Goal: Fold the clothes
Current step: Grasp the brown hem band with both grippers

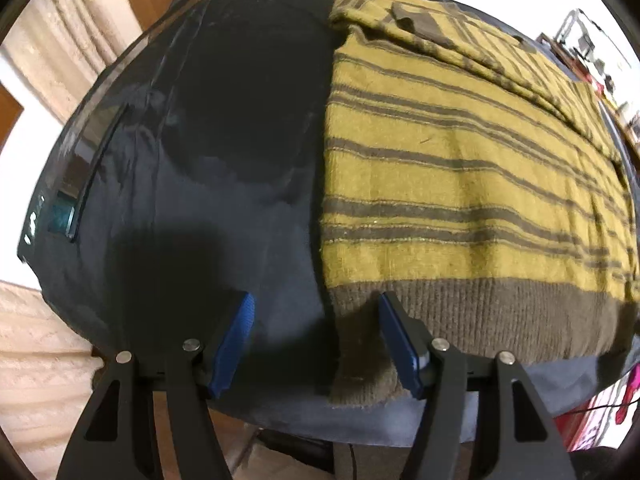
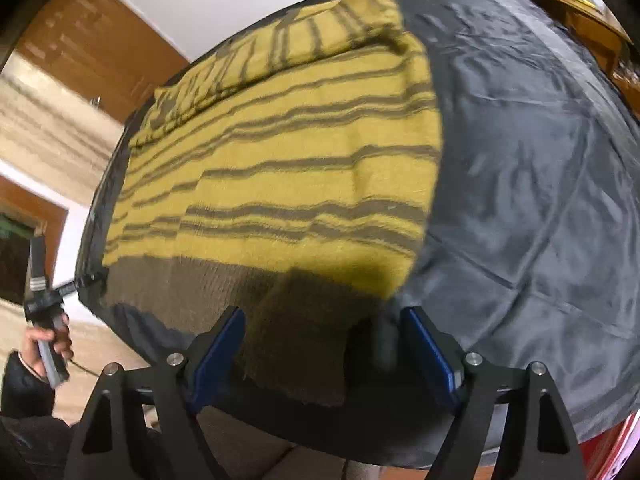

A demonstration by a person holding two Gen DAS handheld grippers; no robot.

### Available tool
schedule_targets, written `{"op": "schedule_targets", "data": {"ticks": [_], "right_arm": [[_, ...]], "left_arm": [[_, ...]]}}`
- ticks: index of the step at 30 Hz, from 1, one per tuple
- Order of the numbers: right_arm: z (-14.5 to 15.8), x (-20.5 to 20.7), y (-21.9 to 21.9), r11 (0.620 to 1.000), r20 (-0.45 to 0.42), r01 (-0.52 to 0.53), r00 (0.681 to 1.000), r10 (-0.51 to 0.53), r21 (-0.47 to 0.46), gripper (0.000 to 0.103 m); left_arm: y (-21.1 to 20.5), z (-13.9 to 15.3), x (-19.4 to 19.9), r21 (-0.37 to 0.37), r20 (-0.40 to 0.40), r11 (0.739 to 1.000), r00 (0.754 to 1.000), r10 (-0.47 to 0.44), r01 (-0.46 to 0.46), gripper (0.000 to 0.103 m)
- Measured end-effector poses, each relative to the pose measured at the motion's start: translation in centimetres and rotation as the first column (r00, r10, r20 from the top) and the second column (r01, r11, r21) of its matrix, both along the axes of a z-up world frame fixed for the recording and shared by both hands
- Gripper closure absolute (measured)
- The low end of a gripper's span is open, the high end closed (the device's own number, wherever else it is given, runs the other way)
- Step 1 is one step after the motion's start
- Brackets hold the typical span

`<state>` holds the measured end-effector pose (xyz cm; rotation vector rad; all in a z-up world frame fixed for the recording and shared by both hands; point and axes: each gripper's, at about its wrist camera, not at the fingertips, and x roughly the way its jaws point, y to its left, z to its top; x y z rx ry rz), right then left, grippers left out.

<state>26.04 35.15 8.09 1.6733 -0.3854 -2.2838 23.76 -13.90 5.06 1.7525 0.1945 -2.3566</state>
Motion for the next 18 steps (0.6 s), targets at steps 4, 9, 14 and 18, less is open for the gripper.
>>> {"op": "schedule_targets", "data": {"ticks": [4,9,14,18], "right_arm": [[0.0,0.0,-0.8,1.000,-0.011,-0.016,1.000,0.016,0.015,0.019],[-0.1,-0.5,-1.2,1.000,0.003,-0.010,1.000,0.010,-0.024,0.019],[-0.1,-1.0,-2.4,0.999,0.007,-0.024,1.000,0.025,-0.034,0.027],[0.0,-1.1,-3.0,0.997,-0.015,-0.043,0.999,0.044,0.063,0.054]], "left_arm": [[-0.1,-0.4,0.0,0.049,-0.015,0.998,1.000,0.028,-0.027,0.027],[1.2,-0.4,-0.1,0.126,-0.043,0.992,0.999,-0.024,0.029,0.027],[2.5,-0.3,-0.7,0.166,-0.050,0.983,0.997,-0.067,0.074,0.027],[2.2,-0.1,-0.3,0.154,-0.064,0.987,0.997,-0.033,0.042,0.046]]}}
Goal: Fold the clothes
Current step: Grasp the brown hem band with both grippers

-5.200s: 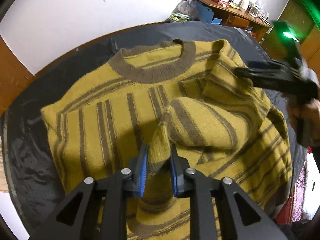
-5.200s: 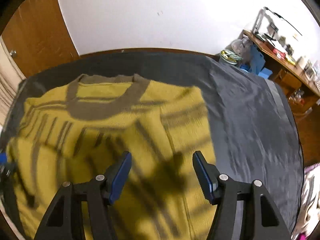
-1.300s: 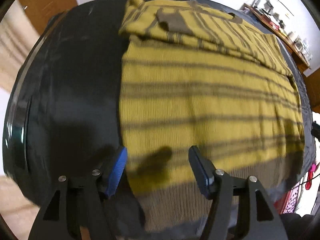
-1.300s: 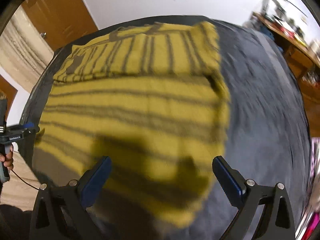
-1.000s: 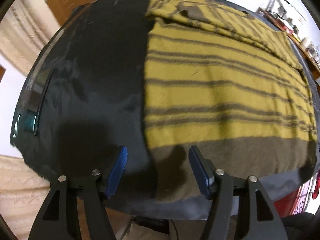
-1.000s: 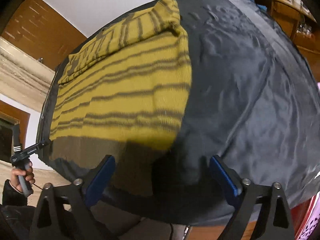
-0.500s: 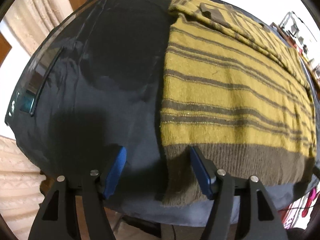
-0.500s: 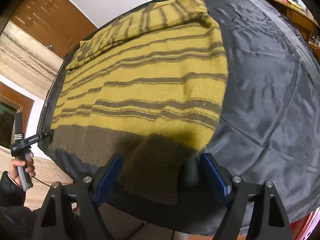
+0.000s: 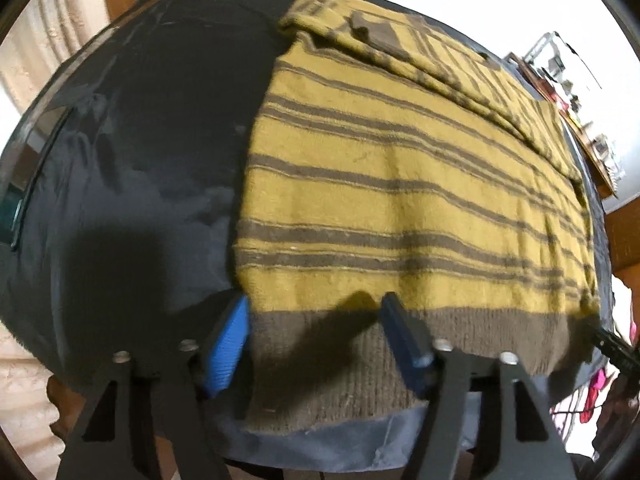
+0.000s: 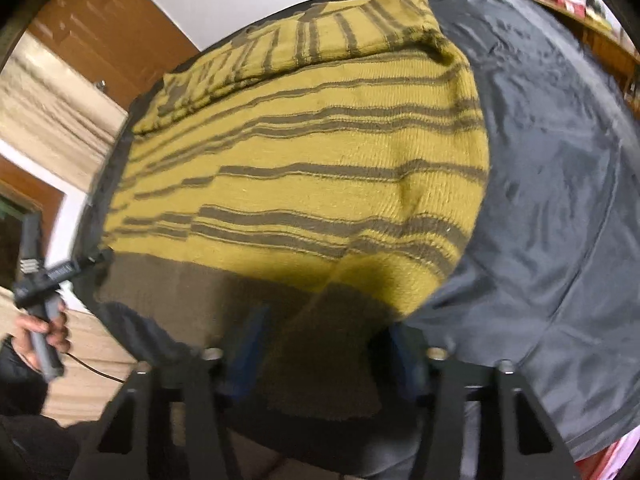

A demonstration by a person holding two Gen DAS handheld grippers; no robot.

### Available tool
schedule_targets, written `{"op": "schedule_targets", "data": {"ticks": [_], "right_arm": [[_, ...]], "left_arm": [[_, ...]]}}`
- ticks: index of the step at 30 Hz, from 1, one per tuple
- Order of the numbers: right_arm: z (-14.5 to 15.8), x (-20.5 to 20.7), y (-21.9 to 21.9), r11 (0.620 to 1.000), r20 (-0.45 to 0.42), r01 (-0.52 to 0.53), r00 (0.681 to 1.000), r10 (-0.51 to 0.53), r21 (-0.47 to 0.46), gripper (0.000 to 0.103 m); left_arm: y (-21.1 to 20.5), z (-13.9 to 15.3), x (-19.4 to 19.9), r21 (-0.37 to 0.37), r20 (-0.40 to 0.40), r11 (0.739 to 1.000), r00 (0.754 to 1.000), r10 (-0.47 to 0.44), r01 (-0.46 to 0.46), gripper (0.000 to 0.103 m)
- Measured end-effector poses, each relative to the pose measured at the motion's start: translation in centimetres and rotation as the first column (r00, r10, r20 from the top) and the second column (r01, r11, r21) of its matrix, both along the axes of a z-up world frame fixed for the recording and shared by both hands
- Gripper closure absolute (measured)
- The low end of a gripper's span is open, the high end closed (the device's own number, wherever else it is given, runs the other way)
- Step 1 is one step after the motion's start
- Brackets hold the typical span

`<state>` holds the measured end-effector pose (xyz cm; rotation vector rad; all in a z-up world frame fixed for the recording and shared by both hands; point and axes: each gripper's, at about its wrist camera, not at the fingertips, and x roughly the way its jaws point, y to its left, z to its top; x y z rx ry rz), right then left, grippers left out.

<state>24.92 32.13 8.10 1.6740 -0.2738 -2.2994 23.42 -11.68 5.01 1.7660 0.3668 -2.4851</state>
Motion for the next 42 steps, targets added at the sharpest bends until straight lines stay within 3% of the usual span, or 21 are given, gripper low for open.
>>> {"op": "schedule_targets", "data": {"ticks": [1,2,4,6,12,17,21,27,30,32,35,38,42], "right_arm": [[-0.1,0.0,0.2,1.000,0.004,0.002,1.000,-0.002,-0.007,0.066],[-0.2,0.0,0.3,0.999,0.019,0.005,1.000,-0.005,-0.038,0.070],[-0.5,-0.1,0.6,0.995,0.048,0.013,0.999,-0.009,-0.102,0.078],[-0.6,-0.2,0.7,0.988,0.063,0.015,0.998,-0.006,-0.154,0.078],[-0.8,-1.0,0.4,0.976,0.104,0.040,0.994,-0.017,-0.215,0.078],[-1.5,-1.4,0.9,0.956,0.158,0.111,0.985,-0.069,-0.273,0.077],[-1.9,-1.6,1.6,0.932,0.205,0.167,0.973,-0.103,-0.323,0.077],[-1.9,-1.4,2.2,0.934,0.221,0.200,0.966,-0.137,-0.296,0.074],[-1.9,-1.4,2.4,0.931,0.215,0.212,0.965,-0.151,-0.296,0.074],[-1.8,-1.5,2.1,0.935,0.203,0.201,0.968,-0.145,-0.293,0.074],[-1.6,-1.8,1.2,0.950,0.174,0.159,0.978,-0.115,-0.267,0.075],[-1.1,-2.1,0.5,0.948,0.141,0.113,0.987,-0.073,-0.297,0.084],[1.7,-3.2,1.5,0.905,0.056,0.094,0.995,-0.077,-0.415,0.084]], "left_arm": [[0.0,0.1,0.1,0.005,0.003,1.000,1.000,-0.005,0.005,0.066],[-0.1,0.1,0.2,0.024,0.008,1.000,1.000,-0.008,0.008,0.088],[-0.6,0.1,0.4,0.150,0.016,0.989,1.000,0.004,-0.007,0.088],[-0.6,0.5,0.3,0.194,0.004,0.981,1.000,-0.005,0.004,0.088],[-1.2,-0.2,-3.2,0.210,0.040,0.978,0.999,-0.002,-0.006,0.081],[-0.2,-0.1,-3.4,0.213,0.040,0.976,0.998,-0.052,0.043,0.049],[1.2,-0.3,-4.6,0.174,0.062,0.983,0.996,-0.066,0.054,0.048],[0.8,-0.4,-5.1,0.200,0.072,0.979,0.996,-0.048,0.032,0.047],[0.9,-0.4,-5.6,0.195,0.071,0.980,0.996,-0.049,0.034,0.052],[0.8,-0.7,-6.0,0.195,0.076,0.980,0.996,-0.043,0.028,0.089],[0.0,-0.6,-6.0,0.285,0.074,0.958,0.997,0.009,-0.030,0.089],[-0.4,0.5,-6.0,0.327,0.020,0.945,1.000,0.014,-0.020,0.089],[-3.0,3.3,-6.8,0.379,-0.053,0.924,0.996,0.073,-0.048,0.089]]}}
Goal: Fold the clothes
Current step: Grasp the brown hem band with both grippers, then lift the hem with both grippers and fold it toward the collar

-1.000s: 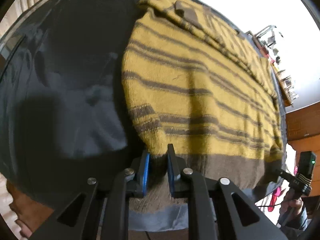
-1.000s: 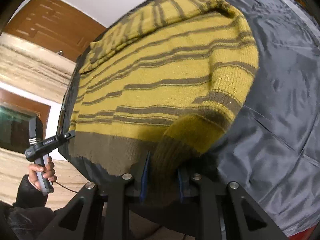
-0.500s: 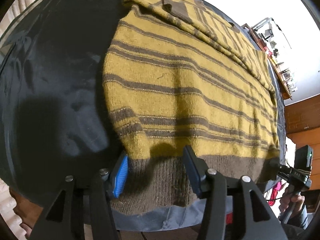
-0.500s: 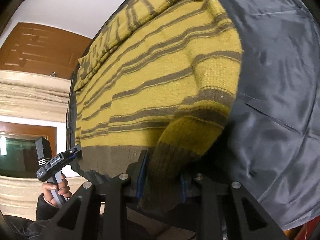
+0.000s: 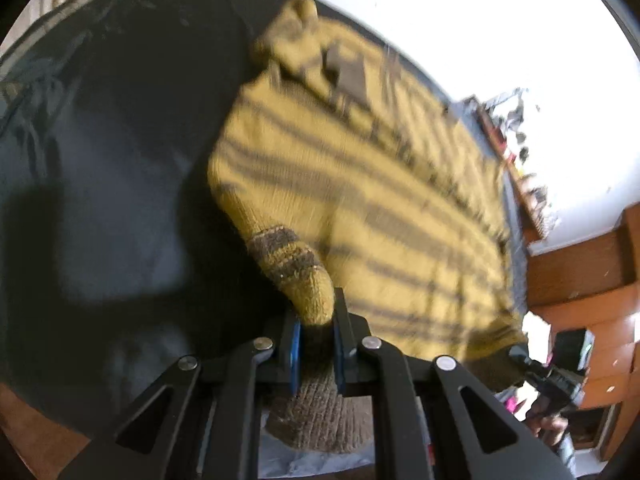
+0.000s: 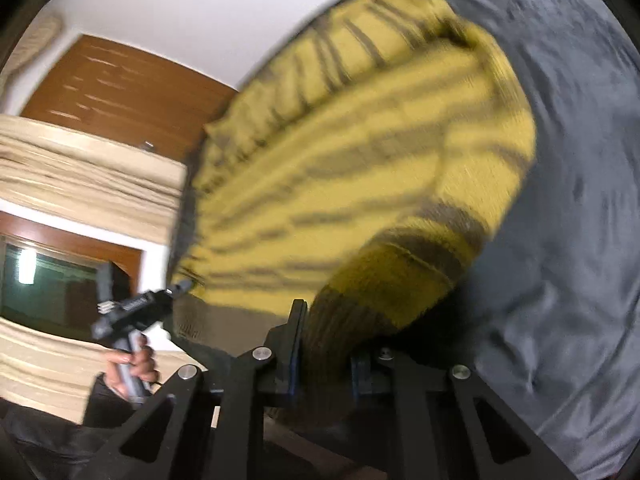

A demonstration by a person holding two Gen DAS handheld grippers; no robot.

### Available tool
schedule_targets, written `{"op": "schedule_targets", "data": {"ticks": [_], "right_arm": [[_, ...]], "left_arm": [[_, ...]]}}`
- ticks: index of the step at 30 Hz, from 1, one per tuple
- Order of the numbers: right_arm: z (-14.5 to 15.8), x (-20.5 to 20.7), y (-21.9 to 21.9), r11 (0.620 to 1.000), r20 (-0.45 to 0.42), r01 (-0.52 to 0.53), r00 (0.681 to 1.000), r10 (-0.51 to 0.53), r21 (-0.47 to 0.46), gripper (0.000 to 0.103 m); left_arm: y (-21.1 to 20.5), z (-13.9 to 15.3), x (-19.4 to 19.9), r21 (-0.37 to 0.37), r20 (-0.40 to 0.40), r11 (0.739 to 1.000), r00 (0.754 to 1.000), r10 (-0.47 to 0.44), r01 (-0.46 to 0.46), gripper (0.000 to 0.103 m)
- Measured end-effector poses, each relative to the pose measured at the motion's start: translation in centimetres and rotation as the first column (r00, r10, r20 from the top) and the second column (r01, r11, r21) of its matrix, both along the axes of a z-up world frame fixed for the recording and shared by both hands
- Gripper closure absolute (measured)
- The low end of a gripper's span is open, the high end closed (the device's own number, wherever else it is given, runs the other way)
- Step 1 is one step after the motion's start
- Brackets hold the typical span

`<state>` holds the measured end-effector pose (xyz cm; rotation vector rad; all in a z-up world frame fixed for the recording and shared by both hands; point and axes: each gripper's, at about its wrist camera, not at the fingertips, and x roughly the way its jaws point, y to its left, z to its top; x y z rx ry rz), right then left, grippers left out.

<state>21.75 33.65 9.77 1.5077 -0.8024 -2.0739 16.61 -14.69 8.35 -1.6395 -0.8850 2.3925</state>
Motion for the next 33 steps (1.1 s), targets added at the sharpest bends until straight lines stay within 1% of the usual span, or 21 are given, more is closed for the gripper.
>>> {"op": "schedule_targets", "data": {"ticks": [1,3,6,8,12,16,21,23,26,29,33], "right_arm": [[0.8,-0.4,0.2,1.000,-0.026,0.004,1.000,-0.004,-0.017,0.084],[2.4,-1.5,0.3,1.000,-0.076,0.004,0.997,-0.005,-0.016,0.084],[4.3,-3.1,0.4,1.000,-0.136,0.010,0.991,-0.011,-0.007,0.084],[5.3,-4.5,0.4,1.000,-0.168,0.021,0.986,-0.019,0.014,0.084],[6.7,-6.9,0.6,0.996,-0.212,0.054,0.977,-0.039,0.066,0.084],[8.7,-10.2,0.6,0.983,-0.270,0.123,0.959,-0.082,0.139,0.084],[11.0,-14.7,0.8,0.950,-0.343,0.227,0.928,-0.145,0.214,0.084],[11.8,-16.9,0.6,0.935,-0.377,0.267,0.911,-0.166,0.235,0.084],[12.3,-20.1,0.2,0.898,-0.412,0.331,0.890,-0.195,0.291,0.084],[11.6,-23.8,-0.6,0.861,-0.413,0.365,0.887,-0.206,0.354,0.084],[10.1,-28.0,-1.6,0.824,-0.397,0.384,0.892,-0.215,0.417,0.084]], "left_arm": [[-0.7,0.8,-0.2,0.015,-0.018,1.000,1.000,0.019,-0.018,0.089],[-1.5,2.4,-1.2,0.038,-0.059,0.998,0.997,0.047,-0.045,0.089],[-2.7,4.8,-2.3,0.033,-0.112,0.998,0.992,0.053,-0.050,0.089],[-2.9,5.9,-4.0,0.028,-0.143,0.998,0.988,0.052,-0.049,0.089],[-3.6,7.7,-6.3,0.039,-0.176,0.998,0.982,0.061,-0.055,0.089],[-3.8,8.9,-10.7,0.055,-0.210,0.997,0.976,0.057,-0.046,0.089],[-3.8,9.9,-16.6,0.055,-0.247,0.998,0.968,0.042,-0.029,0.089],[-3.8,9.4,-19.1,0.055,-0.235,0.998,0.971,0.036,-0.024,0.089],[-3.6,7.9,-23.6,0.056,-0.195,0.998,0.981,0.025,-0.014,0.089],[-3.4,6.2,-27.6,0.027,-0.163,1.000,0.987,0.011,-0.007,0.089],[-3.6,3.8,-31.4,0.017,-0.124,1.000,0.992,0.011,-0.009,0.089]]}}
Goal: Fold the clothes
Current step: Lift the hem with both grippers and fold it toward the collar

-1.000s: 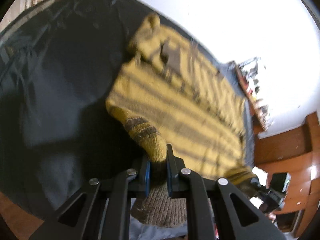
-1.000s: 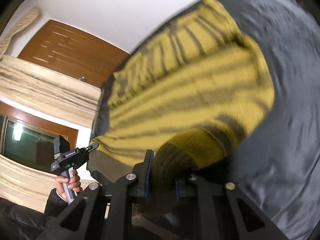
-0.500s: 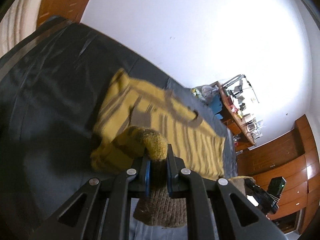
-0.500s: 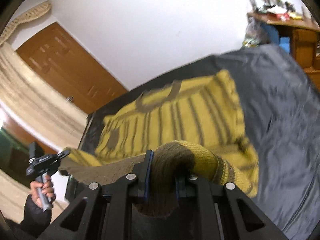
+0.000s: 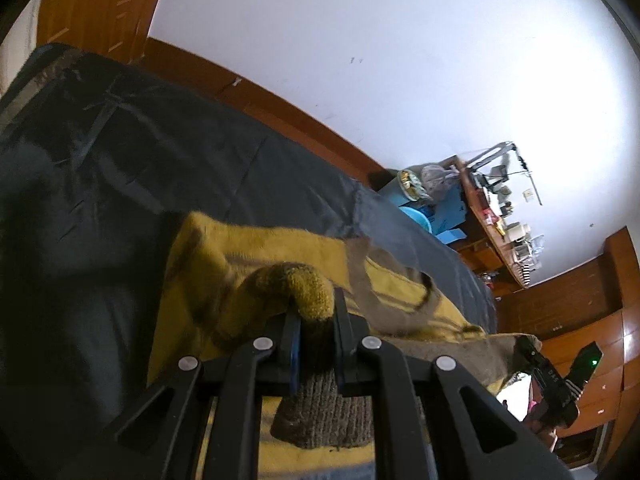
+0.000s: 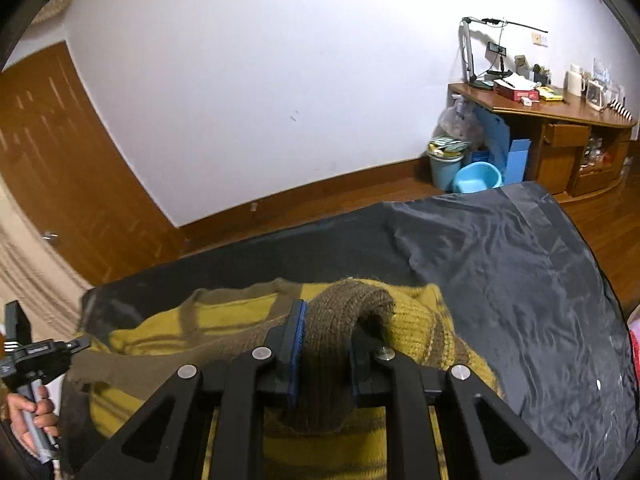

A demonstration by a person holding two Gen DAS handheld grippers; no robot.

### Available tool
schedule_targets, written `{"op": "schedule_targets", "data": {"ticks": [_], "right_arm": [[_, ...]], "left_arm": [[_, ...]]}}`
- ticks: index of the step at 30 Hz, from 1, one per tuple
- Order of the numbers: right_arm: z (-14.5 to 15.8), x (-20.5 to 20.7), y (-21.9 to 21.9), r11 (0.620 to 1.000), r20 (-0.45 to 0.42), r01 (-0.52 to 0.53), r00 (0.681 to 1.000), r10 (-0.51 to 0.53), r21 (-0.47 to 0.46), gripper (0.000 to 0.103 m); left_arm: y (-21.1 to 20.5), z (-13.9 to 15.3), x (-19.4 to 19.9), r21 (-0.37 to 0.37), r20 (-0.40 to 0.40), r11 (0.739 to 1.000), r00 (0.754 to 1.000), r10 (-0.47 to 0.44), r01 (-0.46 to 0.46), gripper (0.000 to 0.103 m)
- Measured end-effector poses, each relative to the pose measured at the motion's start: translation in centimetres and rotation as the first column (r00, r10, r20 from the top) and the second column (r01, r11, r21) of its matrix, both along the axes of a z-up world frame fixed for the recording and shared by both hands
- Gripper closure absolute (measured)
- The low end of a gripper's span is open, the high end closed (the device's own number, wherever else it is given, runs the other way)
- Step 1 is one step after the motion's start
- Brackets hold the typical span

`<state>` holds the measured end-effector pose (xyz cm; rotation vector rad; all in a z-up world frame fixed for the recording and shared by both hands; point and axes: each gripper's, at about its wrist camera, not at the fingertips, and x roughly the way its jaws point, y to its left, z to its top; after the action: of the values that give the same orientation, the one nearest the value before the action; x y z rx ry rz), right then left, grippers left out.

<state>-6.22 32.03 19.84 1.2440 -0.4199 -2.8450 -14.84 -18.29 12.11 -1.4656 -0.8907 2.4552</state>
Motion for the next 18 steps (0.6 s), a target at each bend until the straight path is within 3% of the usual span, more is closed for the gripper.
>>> {"op": "schedule_targets", "data": {"ticks": [8,12,14,15,16,18], "right_arm": [[-5.9,-5.0,-0.1,0.997,0.147,0.060,0.987,-0.067,0.052,0.084],[-8.1,-6.2,0.7,0.997,0.211,0.077,0.975,-0.075,-0.001,0.083],[-8.6,-6.6,1.0,0.996,0.230,0.085,0.970,-0.077,-0.026,0.076],[-8.7,-6.7,1.1,0.996,0.227,0.081,0.971,-0.068,-0.047,0.064],[-8.4,-6.8,1.2,0.995,0.212,0.076,0.975,-0.062,-0.059,0.042],[-7.7,-6.9,1.2,0.995,0.181,0.064,0.982,-0.049,-0.080,0.031]], "left_arm": [[0.2,-4.4,-3.6,-0.010,0.077,1.000,0.997,-0.018,0.019,0.089],[0.1,-5.7,-4.5,0.004,0.112,1.000,0.993,-0.023,0.023,0.087],[0.0,-6.0,-4.9,0.022,0.124,0.999,0.992,-0.028,0.025,0.084],[-0.1,-6.1,-5.0,0.034,0.128,0.999,0.991,-0.028,0.024,0.084],[-0.2,-6.2,-5.1,0.050,0.130,0.999,0.991,-0.026,0.020,0.082],[-0.4,-6.1,-5.2,0.074,0.130,0.997,0.991,-0.019,0.010,0.078]]}}
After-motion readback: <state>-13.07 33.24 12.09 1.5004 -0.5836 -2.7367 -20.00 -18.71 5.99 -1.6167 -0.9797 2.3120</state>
